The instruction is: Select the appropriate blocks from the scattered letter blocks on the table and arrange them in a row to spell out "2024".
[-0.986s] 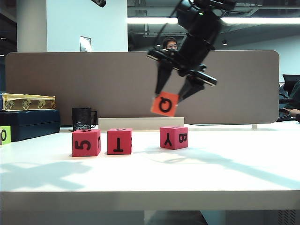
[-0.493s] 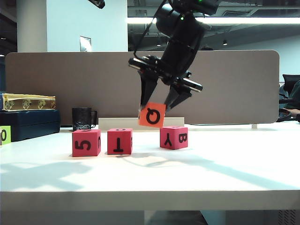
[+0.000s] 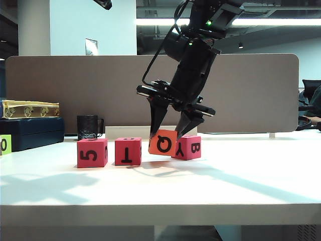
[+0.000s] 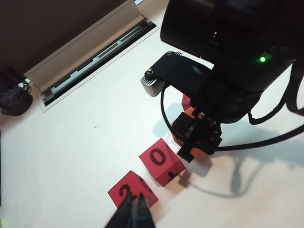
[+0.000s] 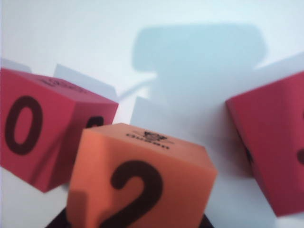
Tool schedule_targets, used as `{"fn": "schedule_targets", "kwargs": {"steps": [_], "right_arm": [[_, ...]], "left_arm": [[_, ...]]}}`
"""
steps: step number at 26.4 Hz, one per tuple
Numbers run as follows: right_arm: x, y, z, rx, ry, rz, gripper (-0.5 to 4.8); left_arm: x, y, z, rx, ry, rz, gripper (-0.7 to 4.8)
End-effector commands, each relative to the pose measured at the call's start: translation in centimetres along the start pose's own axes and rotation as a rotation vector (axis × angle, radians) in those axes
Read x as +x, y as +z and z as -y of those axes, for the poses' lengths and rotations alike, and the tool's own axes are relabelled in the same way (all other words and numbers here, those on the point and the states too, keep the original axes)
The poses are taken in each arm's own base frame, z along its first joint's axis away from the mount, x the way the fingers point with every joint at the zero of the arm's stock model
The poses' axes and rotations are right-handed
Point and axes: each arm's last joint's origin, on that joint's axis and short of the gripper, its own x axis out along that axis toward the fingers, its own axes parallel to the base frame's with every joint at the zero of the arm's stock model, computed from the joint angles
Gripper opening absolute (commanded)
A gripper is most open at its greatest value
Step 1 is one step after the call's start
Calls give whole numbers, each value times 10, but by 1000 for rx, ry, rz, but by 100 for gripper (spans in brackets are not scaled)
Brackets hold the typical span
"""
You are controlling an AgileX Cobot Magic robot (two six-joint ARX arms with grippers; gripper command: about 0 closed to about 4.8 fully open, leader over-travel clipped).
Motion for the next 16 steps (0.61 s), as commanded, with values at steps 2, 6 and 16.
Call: {"fn": "schedule_targets", "kwargs": {"steps": [2,6,16], "right_arm": [[2,4,-2,-11,8,36,202],[7,3,-1,-9,7,24,203],[7,3,-1,-9,9,26,335]], "left_arm": [[-2,2,-1,3,3,13,-5],[-2,2,-1,3,3,12,-6],[-2,2,-1,4,3,10,-6]]}}
